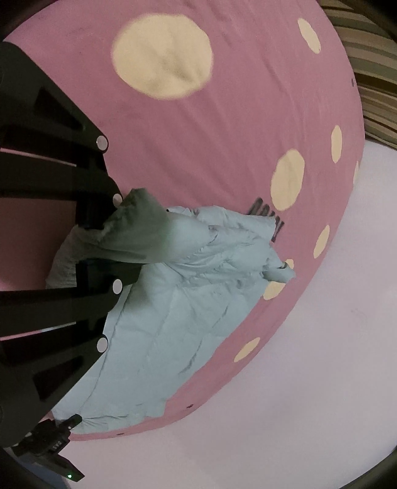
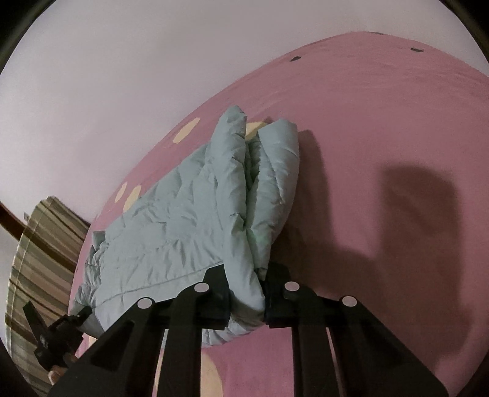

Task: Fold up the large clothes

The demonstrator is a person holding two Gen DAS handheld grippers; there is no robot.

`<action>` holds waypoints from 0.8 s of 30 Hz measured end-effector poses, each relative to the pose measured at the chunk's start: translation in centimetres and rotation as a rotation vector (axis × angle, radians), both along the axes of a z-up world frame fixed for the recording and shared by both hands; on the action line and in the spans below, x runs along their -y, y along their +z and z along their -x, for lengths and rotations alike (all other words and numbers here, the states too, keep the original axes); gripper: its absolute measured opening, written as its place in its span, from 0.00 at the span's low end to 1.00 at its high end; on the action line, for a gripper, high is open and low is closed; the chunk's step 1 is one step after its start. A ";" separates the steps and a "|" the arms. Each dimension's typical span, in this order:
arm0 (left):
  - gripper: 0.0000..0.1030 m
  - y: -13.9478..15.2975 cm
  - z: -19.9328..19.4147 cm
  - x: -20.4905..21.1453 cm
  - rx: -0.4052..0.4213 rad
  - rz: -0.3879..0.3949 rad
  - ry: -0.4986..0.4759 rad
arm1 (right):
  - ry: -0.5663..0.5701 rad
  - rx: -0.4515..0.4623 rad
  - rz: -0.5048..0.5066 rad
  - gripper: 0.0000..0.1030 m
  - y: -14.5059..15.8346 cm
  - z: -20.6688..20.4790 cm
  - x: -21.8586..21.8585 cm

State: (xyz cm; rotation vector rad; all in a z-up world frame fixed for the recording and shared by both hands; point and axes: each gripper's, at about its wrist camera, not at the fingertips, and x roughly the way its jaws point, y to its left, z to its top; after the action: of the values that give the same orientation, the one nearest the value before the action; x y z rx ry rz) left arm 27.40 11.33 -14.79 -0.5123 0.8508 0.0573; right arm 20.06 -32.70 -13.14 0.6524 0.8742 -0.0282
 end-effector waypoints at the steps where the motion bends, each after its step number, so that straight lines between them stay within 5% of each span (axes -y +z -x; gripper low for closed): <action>1: 0.12 0.0 1.2 -0.3 -0.008 0.001 0.004 | 0.007 -0.007 0.005 0.15 0.0 0.9 -0.3; 15: 0.12 -0.2 12.3 -2.1 -0.057 0.001 0.010 | 0.058 -0.032 -0.019 0.15 0.7 10.3 -1.3; 24: 0.12 -0.9 14.0 -2.0 -0.046 -0.014 0.004 | 0.059 -0.040 -0.040 0.15 -1.3 12.0 -1.5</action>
State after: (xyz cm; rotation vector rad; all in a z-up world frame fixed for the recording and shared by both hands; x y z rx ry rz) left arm 13.42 13.35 -15.64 -0.5013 0.8936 0.0784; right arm 8.10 -31.24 -14.45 0.6644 0.9339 0.0295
